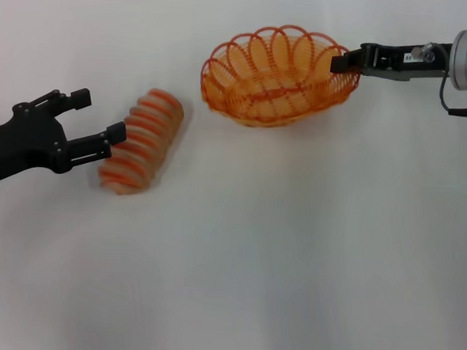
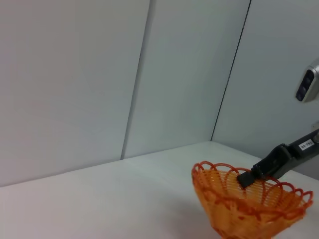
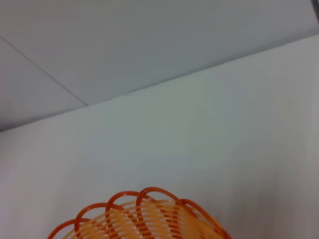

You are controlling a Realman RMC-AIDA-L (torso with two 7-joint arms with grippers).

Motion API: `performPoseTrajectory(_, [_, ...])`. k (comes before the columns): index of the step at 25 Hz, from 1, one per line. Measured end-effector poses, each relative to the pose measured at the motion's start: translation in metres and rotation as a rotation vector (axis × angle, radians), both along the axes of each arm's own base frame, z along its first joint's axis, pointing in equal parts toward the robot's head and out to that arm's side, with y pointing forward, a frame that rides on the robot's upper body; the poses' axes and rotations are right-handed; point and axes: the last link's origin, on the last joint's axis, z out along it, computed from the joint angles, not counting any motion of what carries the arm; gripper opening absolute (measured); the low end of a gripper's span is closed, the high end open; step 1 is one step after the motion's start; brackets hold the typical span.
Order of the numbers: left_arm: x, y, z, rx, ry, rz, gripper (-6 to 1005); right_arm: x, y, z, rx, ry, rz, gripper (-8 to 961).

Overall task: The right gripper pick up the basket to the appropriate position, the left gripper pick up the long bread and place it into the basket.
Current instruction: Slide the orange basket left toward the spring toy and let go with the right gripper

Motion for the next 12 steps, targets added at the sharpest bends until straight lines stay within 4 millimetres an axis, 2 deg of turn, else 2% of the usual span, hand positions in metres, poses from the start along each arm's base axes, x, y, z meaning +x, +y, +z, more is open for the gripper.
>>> performPoseTrajectory(12, [-0.002, 0.0, 0.003, 0.018, -0.006, 0.012, 885, 0.005, -0.001, -0.019, 0.016, 0.023, -0.019, 101])
